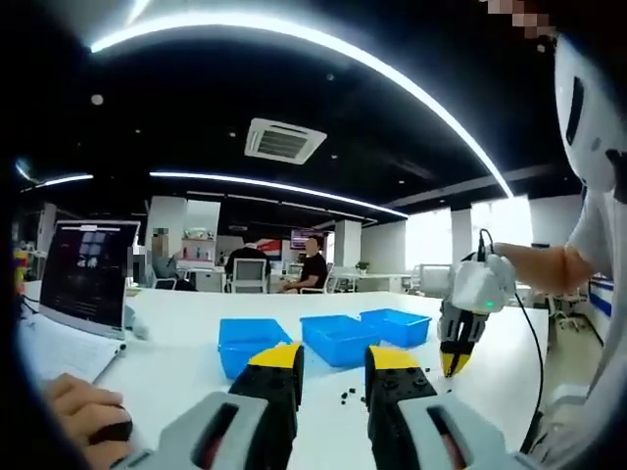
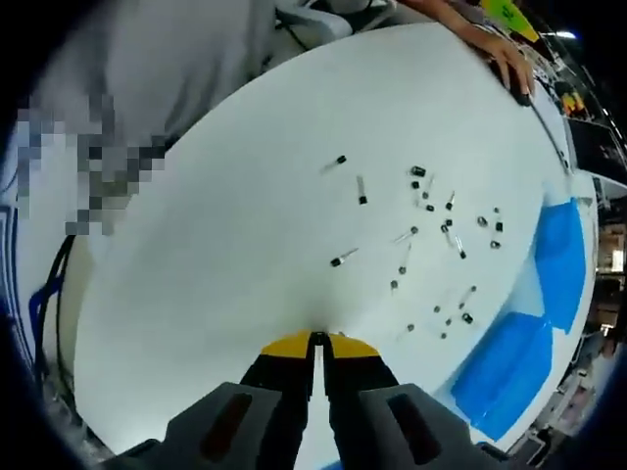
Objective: Pick up the resistors one by one and place each resistor into its matching bin, sorting the parts by color and model until every resistor is separated into the correct bin for its type
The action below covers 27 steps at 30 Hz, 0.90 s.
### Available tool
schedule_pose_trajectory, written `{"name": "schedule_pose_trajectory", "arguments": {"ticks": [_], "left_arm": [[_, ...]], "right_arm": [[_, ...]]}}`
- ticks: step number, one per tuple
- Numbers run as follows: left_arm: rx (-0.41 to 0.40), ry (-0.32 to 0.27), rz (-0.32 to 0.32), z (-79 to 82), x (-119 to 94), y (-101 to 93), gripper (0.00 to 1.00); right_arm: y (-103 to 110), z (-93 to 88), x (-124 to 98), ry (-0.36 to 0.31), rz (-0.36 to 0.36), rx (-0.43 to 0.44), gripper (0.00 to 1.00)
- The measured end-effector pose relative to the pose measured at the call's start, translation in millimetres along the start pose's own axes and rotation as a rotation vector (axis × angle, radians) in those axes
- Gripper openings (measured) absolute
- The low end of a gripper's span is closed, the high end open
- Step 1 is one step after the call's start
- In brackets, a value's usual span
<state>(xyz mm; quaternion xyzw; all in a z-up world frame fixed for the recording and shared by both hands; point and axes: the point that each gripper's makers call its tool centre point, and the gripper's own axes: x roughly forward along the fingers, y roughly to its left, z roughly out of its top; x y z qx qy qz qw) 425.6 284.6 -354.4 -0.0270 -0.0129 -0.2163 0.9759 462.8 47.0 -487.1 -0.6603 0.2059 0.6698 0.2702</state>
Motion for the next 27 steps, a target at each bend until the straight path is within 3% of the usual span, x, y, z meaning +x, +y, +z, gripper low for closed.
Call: {"name": "schedule_pose_trajectory", "arguments": {"ticks": [4, 12, 20, 23, 26, 27], "left_arm": [[0.005, 0.001, 0.006, 1.0, -1.2, 1.4, 0.27], [-0.002, 0.001, 0.012, -1.4, -1.3, 0.4, 0.27], [-0.006, 0.0, 0.003, -2.3, -0.7, -1.5, 0.27], [-0.007, 0.0, -0.003, -2.9, -0.3, -2.5, 0.27], [-0.011, 0.0, -0.005, -4.4, 0.7, -2.2, 0.27], [-0.012, 0.002, -0.006, -5.4, 1.1, -2.9, 0.27]], "right_arm": [[-3.0, -1.2, 0.3, -0.026, -0.03, 0.034, 0.07], [-18.4, 3.7, -16.0, -0.213, -0.197, 0.187, 0.06], [-39.7, 4.9, -51.3, -0.571, -0.41, 0.483, 0.06], [-52.0, 1.8, -66.7, -0.751, -0.5, 0.629, 0.06], [-63.4, -9.8, -81.2, -0.886, -0.591, 0.759, 0.06], [-71.1, -19.9, -92.3, -0.966, -0.653, 0.837, 0.06]]}}
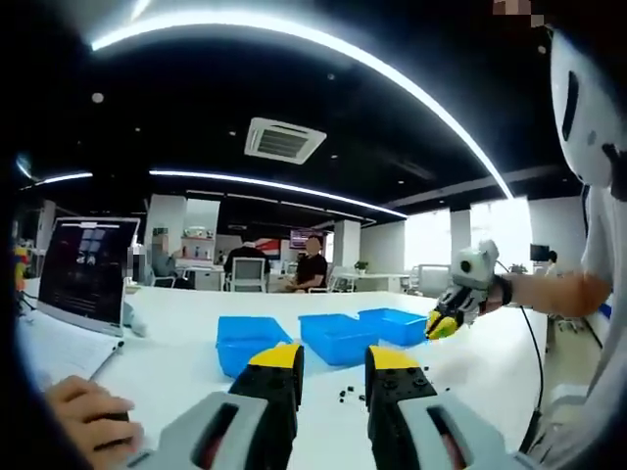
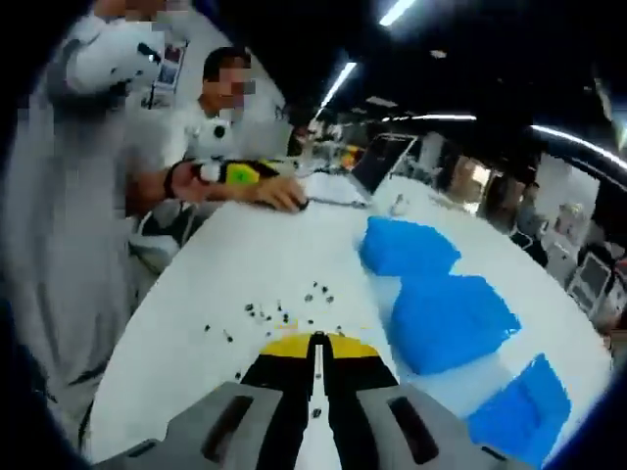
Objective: Pick up the resistors one by one and place each resistor into its matching bin, sorting the parts by color and model until every resistor is separated into the correct bin for its type
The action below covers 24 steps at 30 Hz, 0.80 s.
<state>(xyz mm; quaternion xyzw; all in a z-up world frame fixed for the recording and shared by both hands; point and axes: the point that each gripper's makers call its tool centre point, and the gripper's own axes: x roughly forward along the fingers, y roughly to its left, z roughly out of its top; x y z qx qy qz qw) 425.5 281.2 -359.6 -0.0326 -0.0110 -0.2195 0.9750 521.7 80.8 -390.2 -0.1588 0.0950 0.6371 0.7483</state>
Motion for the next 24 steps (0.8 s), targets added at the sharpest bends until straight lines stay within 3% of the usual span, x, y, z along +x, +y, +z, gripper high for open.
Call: {"name": "schedule_pose_trajectory", "arguments": {"ticks": [2, 8, 13, 18, 21, 24], "left_arm": [[-0.002, 0.002, -0.004, -1.5, 1.0, -1.3, 0.27], [-0.011, 0.005, -0.013, -5.0, 4.7, -3.9, 0.27], [-0.008, 0.007, -0.019, -4.3, 5.9, -5.1, 0.27], [-0.015, 0.015, -0.015, -7.3, 5.4, -3.0, 0.27], [-0.018, 0.022, -0.016, -9.8, 5.8, -2.3, 0.27], [-0.016, 0.023, -0.021, -10.0, 6.3, -2.1, 0.27]], "right_arm": [[-15.5, 9.2, -6.8, -0.086, -0.055, 0.089, 0.06], [-53.9, 25.9, -30.7, -0.242, -0.206, 0.17, 0.06], [-101.9, 25.7, -60.3, -0.392, -0.408, 0.292, 0.06], [-142.8, 2.6, -86.5, -0.4, -0.63, 0.368, 0.06], [-155.4, -5.1, -96.1, -0.4, -0.695, 0.374, 0.06], [-159.0, -9.8, -98.3, -0.347, -0.742, 0.325, 0.06]]}}
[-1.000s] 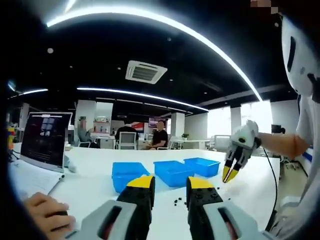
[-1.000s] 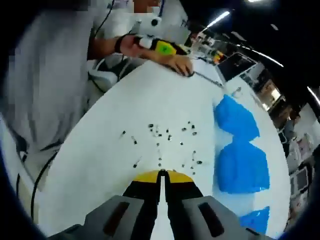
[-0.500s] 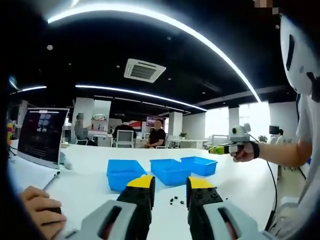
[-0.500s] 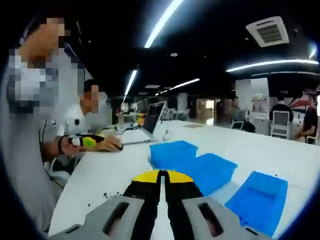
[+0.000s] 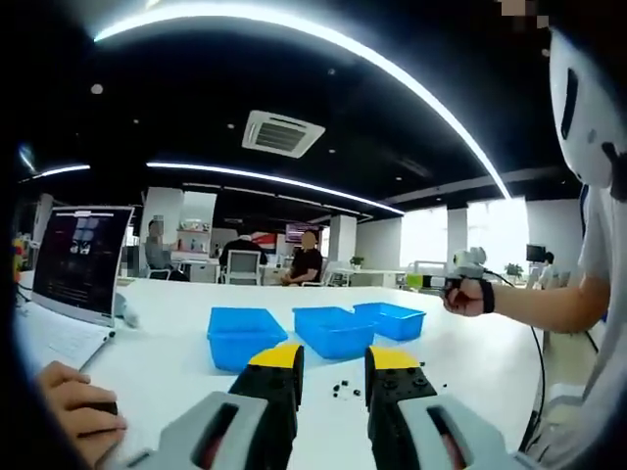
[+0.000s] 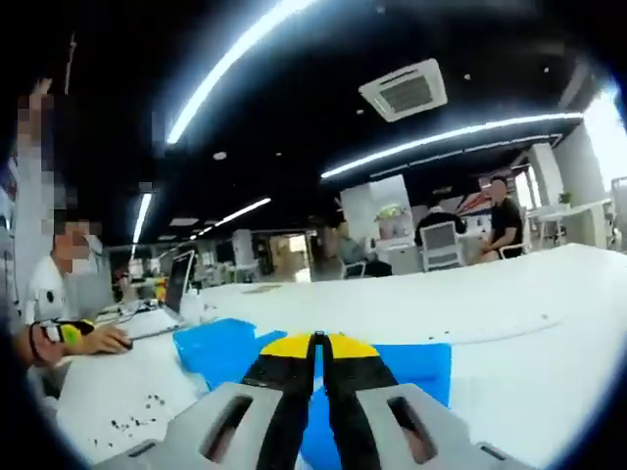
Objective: Pick up the resistors one by one and place each resistor into its matching bin, sorting the parts by color and model until every resistor is separated into the correct bin for its type
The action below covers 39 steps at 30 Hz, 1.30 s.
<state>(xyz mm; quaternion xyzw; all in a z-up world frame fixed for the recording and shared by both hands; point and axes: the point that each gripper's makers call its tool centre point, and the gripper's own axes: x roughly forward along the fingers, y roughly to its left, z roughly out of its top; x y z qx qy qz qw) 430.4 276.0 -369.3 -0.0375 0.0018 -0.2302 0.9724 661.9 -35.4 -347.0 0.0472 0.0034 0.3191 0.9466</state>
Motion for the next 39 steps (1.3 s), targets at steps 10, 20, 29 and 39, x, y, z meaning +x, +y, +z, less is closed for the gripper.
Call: {"name": "schedule_pose_trajectory", "arguments": {"ticks": [10, 20, 29, 39], "left_arm": [[-0.011, -0.001, -0.017, -4.2, 6.1, 0.8, 0.27], [-0.013, -0.006, -0.031, -4.7, 9.2, 0.6, 0.27], [-0.017, -0.008, -0.031, -4.1, 9.2, 2.9, 0.27], [-0.021, -0.009, -0.029, -4.5, 8.4, 3.2, 0.27]], "right_arm": [[-9.2, -12.0, 3.5, 0.064, -0.047, -0.081, 0.06], [-14.4, -19.4, 10.7, 0.107, -0.061, -0.157, 0.06], [-18.3, -26.0, 14.1, 0.123, -0.07, -0.147, 0.07], [-24.5, -28.5, 13.9, 0.129, -0.101, -0.144, 0.18]]}}
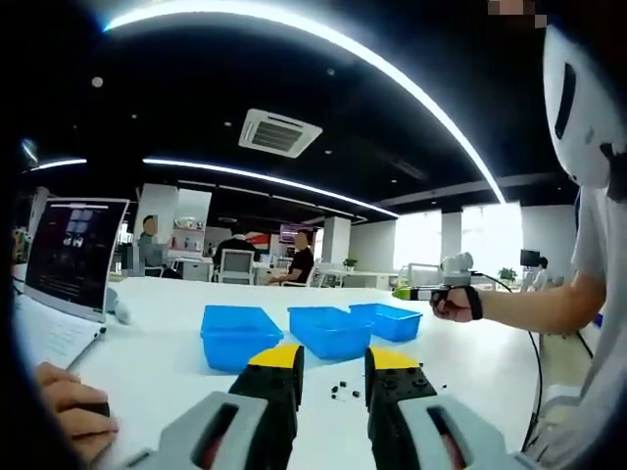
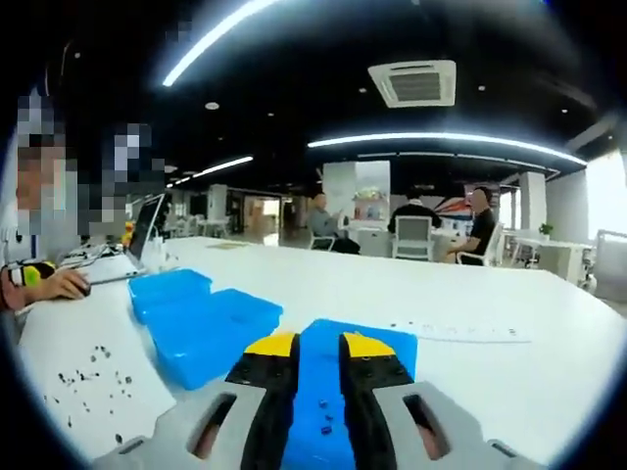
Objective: Pick up the resistors one by one and place each resistor into its matching bin, sorting the parts by color and model until every resistor is separated into the correct bin for its type
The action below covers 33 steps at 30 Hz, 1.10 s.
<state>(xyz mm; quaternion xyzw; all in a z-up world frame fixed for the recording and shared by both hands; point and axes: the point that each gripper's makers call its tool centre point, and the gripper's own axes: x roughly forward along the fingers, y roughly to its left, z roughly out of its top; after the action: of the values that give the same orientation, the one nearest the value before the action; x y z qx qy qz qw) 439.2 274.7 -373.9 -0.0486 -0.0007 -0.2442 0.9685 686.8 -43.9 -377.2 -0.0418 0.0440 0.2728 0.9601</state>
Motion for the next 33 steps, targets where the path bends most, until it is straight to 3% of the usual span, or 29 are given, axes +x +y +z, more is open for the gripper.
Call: {"name": "schedule_pose_trajectory", "arguments": {"ticks": [9, 18, 33], "left_arm": [[0.002, 0.002, 0.003, 0.5, -1.3, 0.7, 0.27], [0.006, 0.001, -0.001, 1.8, -1.6, -3.9, 0.27], [0.023, -0.008, 0.005, 12.1, -7.1, -8.1, 0.27]], "right_arm": [[7.1, 14.0, -5.1, -0.031, 0.011, -0.003, 0.18], [30.4, 38.5, -12.5, -0.072, 0.068, -0.025, 0.18], [40.3, 43.0, -27.5, -0.053, 0.14, -0.068, 0.18]]}}
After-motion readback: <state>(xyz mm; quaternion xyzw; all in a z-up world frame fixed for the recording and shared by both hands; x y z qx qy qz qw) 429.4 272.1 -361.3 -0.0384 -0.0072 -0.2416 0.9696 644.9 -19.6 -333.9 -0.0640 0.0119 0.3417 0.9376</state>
